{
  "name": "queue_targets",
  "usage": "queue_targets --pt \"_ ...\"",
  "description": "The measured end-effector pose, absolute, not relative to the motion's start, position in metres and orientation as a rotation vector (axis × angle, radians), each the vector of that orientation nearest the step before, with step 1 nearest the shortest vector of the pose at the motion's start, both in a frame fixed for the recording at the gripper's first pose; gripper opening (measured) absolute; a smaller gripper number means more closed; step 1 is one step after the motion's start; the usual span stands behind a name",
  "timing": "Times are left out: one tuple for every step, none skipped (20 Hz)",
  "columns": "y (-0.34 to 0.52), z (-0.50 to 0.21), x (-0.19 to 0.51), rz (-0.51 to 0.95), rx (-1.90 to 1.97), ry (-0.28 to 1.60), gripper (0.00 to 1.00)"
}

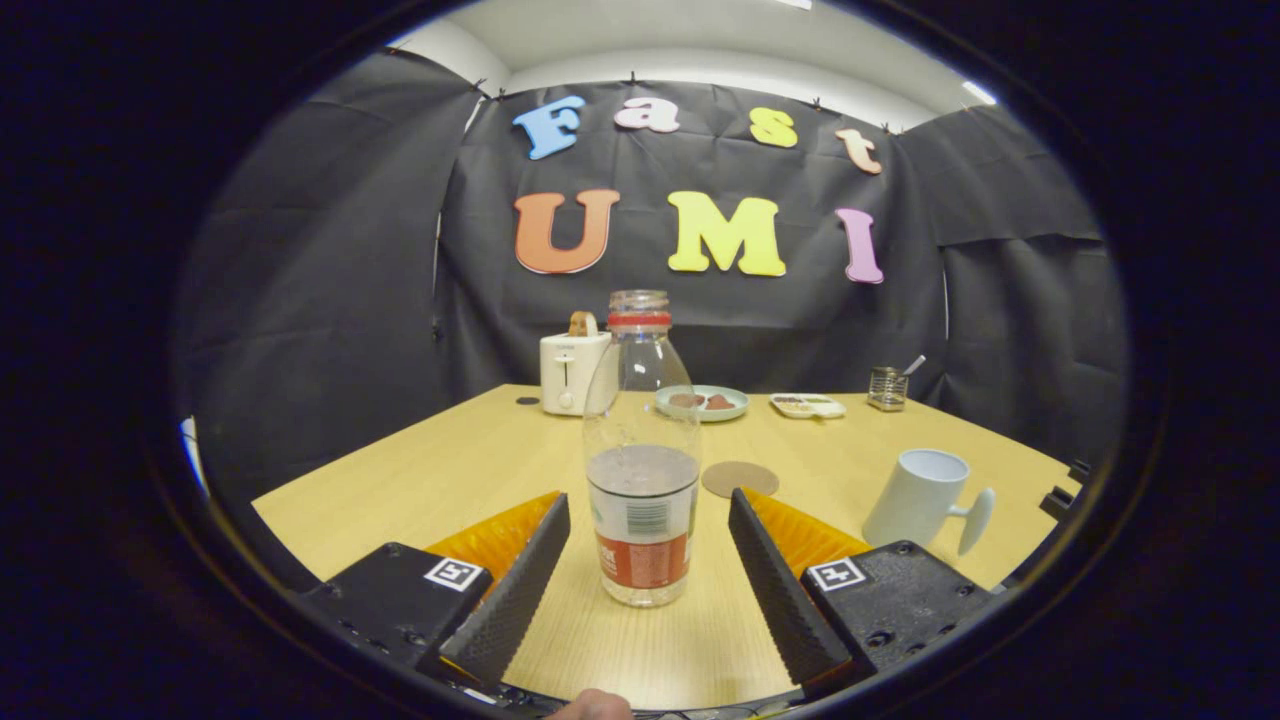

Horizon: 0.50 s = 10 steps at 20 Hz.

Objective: Take the bottle from table, then pour the juice into the cup, finally place the bottle on the coaster

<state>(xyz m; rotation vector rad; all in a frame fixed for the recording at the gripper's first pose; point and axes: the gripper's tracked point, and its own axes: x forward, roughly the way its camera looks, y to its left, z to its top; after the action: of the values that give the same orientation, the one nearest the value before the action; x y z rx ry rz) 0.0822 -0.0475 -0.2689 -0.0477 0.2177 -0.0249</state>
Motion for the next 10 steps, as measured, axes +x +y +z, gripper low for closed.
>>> queue_targets --pt "-0.047 -0.271 0.086 -0.025 -0.058 0.221 1.0" --pt "-0.044 -0.276 0.091 -0.018 -0.067 0.227 1.0" --pt "-0.042 -0.279 0.095 -0.015 -0.072 0.234 1.0" --pt "-0.042 -0.283 0.099 -0.014 -0.084 0.243 1.0" --pt "-0.042 -0.284 0.101 -0.015 -0.102 0.245 1.0" --pt "-0.041 -0.284 0.103 -0.015 -0.117 0.247 1.0" --pt "-0.04 -0.285 0.105 -0.013 -0.132 0.25 1.0" --pt "-0.036 -0.285 0.106 0.0 -0.143 0.244 1.0" --pt "-0.036 -0.284 0.109 -0.003 -0.159 0.246 1.0" --pt "-0.039 -0.286 0.111 -0.011 -0.173 0.253 1.0"
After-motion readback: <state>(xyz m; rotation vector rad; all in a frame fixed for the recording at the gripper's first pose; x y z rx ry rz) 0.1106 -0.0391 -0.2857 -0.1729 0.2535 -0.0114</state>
